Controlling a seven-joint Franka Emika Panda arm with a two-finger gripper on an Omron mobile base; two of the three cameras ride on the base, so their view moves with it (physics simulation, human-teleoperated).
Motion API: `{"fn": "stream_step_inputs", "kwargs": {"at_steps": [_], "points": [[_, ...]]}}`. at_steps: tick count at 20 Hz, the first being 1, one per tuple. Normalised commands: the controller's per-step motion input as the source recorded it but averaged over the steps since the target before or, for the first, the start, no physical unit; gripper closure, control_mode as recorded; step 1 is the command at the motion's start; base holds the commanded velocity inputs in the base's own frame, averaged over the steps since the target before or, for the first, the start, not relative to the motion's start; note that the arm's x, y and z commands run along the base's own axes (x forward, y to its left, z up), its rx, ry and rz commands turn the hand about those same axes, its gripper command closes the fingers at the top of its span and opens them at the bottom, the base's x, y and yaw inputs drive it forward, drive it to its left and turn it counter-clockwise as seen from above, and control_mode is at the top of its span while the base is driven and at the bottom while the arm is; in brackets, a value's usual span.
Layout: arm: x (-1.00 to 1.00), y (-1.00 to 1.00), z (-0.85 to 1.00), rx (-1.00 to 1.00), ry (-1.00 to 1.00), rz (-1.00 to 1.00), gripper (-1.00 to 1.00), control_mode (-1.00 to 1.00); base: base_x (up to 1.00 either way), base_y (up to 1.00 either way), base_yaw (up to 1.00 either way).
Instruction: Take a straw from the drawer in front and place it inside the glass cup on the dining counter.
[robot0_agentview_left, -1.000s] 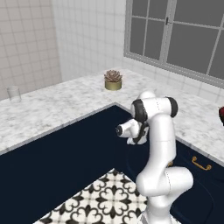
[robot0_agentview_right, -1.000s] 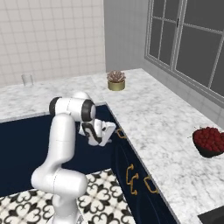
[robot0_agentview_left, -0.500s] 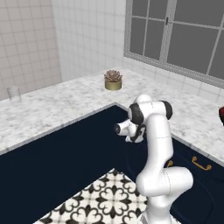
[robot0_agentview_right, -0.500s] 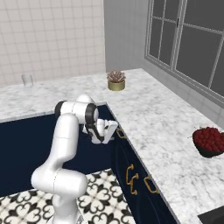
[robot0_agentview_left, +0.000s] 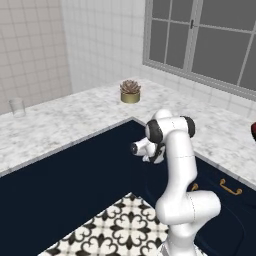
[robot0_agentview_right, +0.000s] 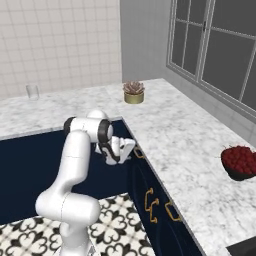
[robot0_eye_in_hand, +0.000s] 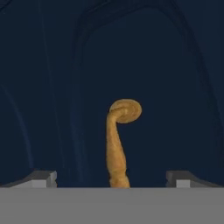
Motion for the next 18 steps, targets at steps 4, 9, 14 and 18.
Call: {"fn": "stream_step_inputs", "kwargs": {"at_steps": [4, 9, 14, 18], "points": [[0.0, -0.87, -0.64, 0.22, 0.12, 0.04, -1.0, -1.0, 0.0, 0.0, 0.0], [0.13, -0.63, -0.71, 0.11, 0.17, 0.02, 1.0, -1.0, 0.0, 0.0, 0.0], [-0.03, -0.13, -0.85, 0.08, 0.23, 0.05, 1.0, -1.0, 0.0, 0.0, 0.0], [-0.73, 0.38, -1.0, 0.24, 0.1, 0.2, 1.0, -1.0, 0.0, 0.0, 0.0]]}}
